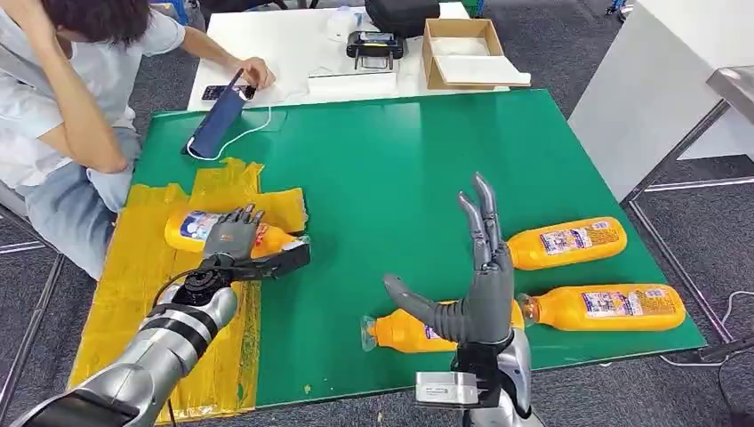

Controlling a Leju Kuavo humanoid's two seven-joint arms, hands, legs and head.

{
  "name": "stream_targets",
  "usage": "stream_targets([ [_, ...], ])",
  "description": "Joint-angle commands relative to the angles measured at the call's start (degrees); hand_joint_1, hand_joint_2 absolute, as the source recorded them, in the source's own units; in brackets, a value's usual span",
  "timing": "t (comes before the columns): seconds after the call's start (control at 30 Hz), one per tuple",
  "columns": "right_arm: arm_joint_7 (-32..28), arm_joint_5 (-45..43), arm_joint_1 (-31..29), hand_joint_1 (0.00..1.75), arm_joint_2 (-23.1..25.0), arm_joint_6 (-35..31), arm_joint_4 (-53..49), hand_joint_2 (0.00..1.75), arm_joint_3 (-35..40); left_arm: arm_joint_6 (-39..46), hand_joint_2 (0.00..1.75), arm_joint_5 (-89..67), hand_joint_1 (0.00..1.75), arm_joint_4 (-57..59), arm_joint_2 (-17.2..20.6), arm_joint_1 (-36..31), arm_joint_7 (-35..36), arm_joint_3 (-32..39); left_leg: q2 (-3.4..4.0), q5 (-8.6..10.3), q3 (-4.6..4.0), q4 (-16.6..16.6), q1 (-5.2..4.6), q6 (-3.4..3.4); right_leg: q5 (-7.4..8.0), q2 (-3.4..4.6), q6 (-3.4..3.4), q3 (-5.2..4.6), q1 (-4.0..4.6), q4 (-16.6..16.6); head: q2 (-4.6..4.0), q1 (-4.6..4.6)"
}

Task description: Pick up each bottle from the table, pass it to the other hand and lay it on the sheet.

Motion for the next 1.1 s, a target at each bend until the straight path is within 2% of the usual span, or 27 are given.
stream_targets([
  [0.03, 0.2, -0.2, -2.4, 0.0, -1.8, 0.1, 4.1, 1.75, 1.3, -0.2, 1.75, 0.1, 0.0, 4.2, -0.3, -1.6, -0.1, 1.2, 0.1, -0.15, 0.31, 0.0, 0.06, -0.13, -0.09, 0.04, -0.1, 0.3, 0.07, 0.0, 0.0, 0.02],
  [0.17, 0.2, -0.2, -2.4, 0.0, -1.8, 0.1, 4.1, 1.75, 1.3, -0.2, 1.75, 0.1, 0.0, 4.2, -0.3, -1.6, -0.1, 1.2, 0.08, -0.1, 0.22, 0.0, 0.03, -0.11, -0.06, 0.03, -0.08, 0.2, 0.04, 0.0, 0.0, 0.02],
  [0.37, 2.8, 4.4, -1.3, 0.0, -3.2, 2.9, 5.0, 1.75, 0.9, 3.9, 1.75, 5.8, 0.0, -7.0, 0.1, 3.1, -4.3, 3.9, 0.08, -0.12, 0.23, 0.0, 0.05, -0.11, -0.07, 0.03, -0.08, 0.21, 0.06, -0.1, 0.0, 0.02],
  [0.6, 8.1, 14.0, 0.3, 0.0, -8.3, 12.6, 7.6, 1.75, 2.6, 8.4, 1.75, 22.7, 0.0, -39.0, 1.0, 18.6, -17.2, 7.4, 0.2, -0.25, 0.36, 0.0, 0.05, -0.11, -0.14, 0.13, -0.09, 0.34, 0.06, -0.1, 0.0, 0.02],
  [0.63, 9.3, 15.3, 1.1, 0.0, -9.0, 14.4, 8.2, 1.75, 2.6, 9.2, 1.75, 25.0, 0.0, -43.4, 1.0, 20.9, -19.3, 7.8, 0.15, -0.15, 0.18, 0.0, 0.03, -0.07, -0.06, 0.1, -0.06, 0.18, 0.04, -0.1, 0.0, 0.04],
  [0.67, 9.6, 16.4, 2.5, 0.0, -9.7, 14.7, 8.6, 1.75, 2.4, 9.5, 1.75, 26.0, 0.0, -48.9, 1.4, 23.6, -19.8, 8.0, 0.21, -0.29, 0.35, 0.0, 0.05, -0.13, -0.17, 0.13, -0.1, 0.34, 0.06, -0.1, 0.0, 0.0],
  [0.73, 9.5, 16.6, 4.4, 0.0, -10.0, 14.3, 8.8, 1.75, 1.4, 9.5, 1.75, 27.5, 0.0, -54.0, 1.7, 26.0, -20.7, 8.4, 0.14, -0.22, 0.14, 0.0, 0.04, -0.11, -0.09, 0.09, -0.08, 0.15, 0.06, -0.1, 0.0, 0.02],
  [0.77, 9.5, 16.7, 5.4, 0.0, -10.1, 13.9, 8.5, 1.75, 0.6, 9.9, 1.75, 28.3, 0.0, -56.1, 1.8, 27.2, -21.6, 8.8, 0.16, -0.36, 0.32, 0.0, 0.07, -0.16, -0.21, 0.1, -0.12, 0.32, 0.09, -0.1, 0.0, 0.02],
  [0.97, 9.4, 17.2, 6.7, 0.0, -10.1, 13.5, 7.3, 1.75, -0.5, 10.9, 1.75, 28.2, 0.0, -57.3, 1.7, 28.2, -22.6, 9.5, 0.06, -0.33, 0.08, 0.0, 0.03, -0.13, -0.25, 0.04, 0.02, 0.08, 0.04, 0.0, 0.0, 0.0],
  [1.03, 9.4, 17.2, 6.7, 0.0, -10.1, 13.5, 7.3, 1.75, -0.5, 10.9, 1.75, 28.2, 0.0, -57.3, 1.7, 28.2, -22.6, 9.5, 0.08, -0.53, 0.46, 0.1, 0.06, -0.25, -0.44, 0.02, -0.08, 0.44, 0.08, 0.0, 0.0, 0.0],
  [1.07, 9.4, 17.2, 6.7, 0.0, -10.1, 13.5, 7.3, 1.75, -0.5, 10.9, 1.75, 28.2, 0.0, -57.3, 1.7, 28.2, -22.6, 9.5, 0.05, -0.35, 0.16, 0.0, 0.05, -0.16, -0.28, 0.03, -0.01, 0.15, 0.06, 0.0, 0.0, 0.0],
  [1.1, 9.4, 17.2, 6.7, 0.0, -10.1, 13.5, 7.3, 1.75, -0.5, 10.9, 1.75, 28.2, 0.0, -57.3, 1.7, 28.2, -22.6, 9.5, 0.05, -0.43, 0.31, 0.0, 0.05, -0.2, -0.36, 0.01, -0.04, 0.29, 0.07, 0.0, 0.0, 0.02],
])
